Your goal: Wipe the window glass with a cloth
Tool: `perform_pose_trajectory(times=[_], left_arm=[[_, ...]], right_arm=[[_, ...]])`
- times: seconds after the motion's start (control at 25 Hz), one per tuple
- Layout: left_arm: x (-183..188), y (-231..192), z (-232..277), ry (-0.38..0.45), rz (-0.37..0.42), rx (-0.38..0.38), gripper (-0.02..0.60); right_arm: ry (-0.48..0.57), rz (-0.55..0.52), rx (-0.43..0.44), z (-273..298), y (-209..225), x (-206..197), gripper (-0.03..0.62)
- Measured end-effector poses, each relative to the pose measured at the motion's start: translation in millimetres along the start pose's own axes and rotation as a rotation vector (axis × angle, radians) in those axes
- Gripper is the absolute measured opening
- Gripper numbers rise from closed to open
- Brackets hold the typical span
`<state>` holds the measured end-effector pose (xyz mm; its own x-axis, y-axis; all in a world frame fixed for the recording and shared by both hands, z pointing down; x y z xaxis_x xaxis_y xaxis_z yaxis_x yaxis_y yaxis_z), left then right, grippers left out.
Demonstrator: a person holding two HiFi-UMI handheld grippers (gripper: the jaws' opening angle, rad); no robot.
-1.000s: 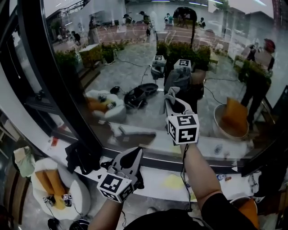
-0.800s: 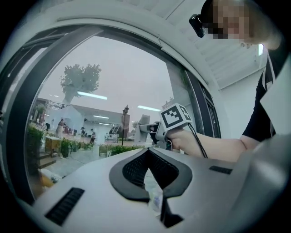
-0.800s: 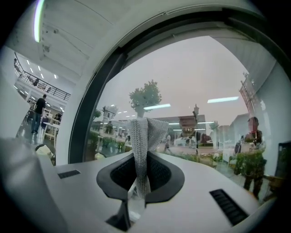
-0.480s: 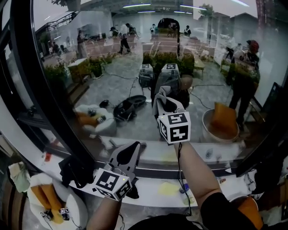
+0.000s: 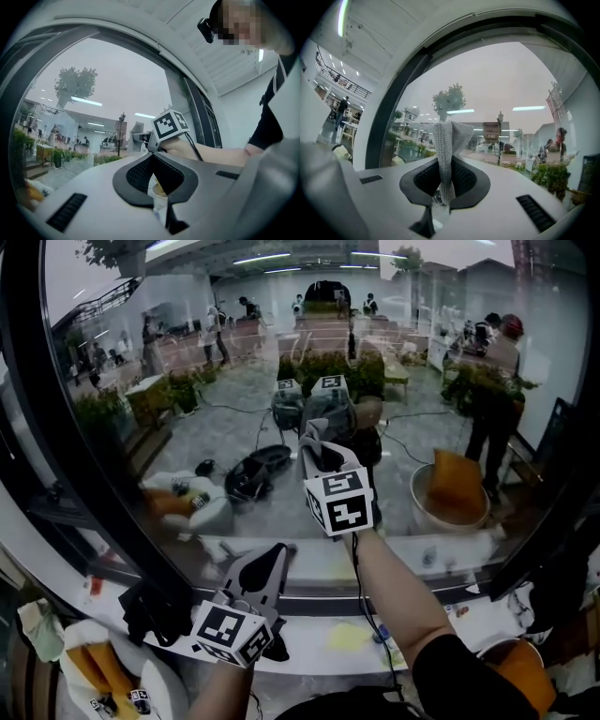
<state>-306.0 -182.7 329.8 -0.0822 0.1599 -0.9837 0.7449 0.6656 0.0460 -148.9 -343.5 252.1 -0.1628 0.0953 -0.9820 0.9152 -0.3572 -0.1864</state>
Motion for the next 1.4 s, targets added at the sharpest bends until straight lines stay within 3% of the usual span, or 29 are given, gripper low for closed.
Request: perform_pose_trajectory(times=[0.6,0.8,1.2,1.4], left_arm=[[-12.9,28.3,26.5,-0.037,-0.010,-0.048,0.006],[-14.7,54.4,50.9,-0.039,-0.027,-0.059,0.006],[-7.9,94.1,92.5,-0.030,-0.063,-0.157,0.005],[-12.0,155.4,143.5,-0.043,-0.057,-0.225,0.006]], right_arm=[[-0.037,-0.003,-0.062,-9.7,46.3,-16.6,0.052],[-0.038,0.004,-0.086,-37.7,88.1,-23.1,0.052],[-0.054,0.003,-0.189,-87.8,154.6,-21.2,0.052],[-0.066,0.018,-0.239,-134.4,227.7,-36.3,0.052]])
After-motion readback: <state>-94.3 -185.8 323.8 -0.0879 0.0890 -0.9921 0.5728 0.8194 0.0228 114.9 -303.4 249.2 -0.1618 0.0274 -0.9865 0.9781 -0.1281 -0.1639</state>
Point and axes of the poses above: the fingertips, and each gripper's own axes: z forward along the fingers, y to its right, x out of its top, the point moved 8 cm from there along -z, backward along the fingers, and after that the axes turned 1 degree about z, right-handed, at the moved point
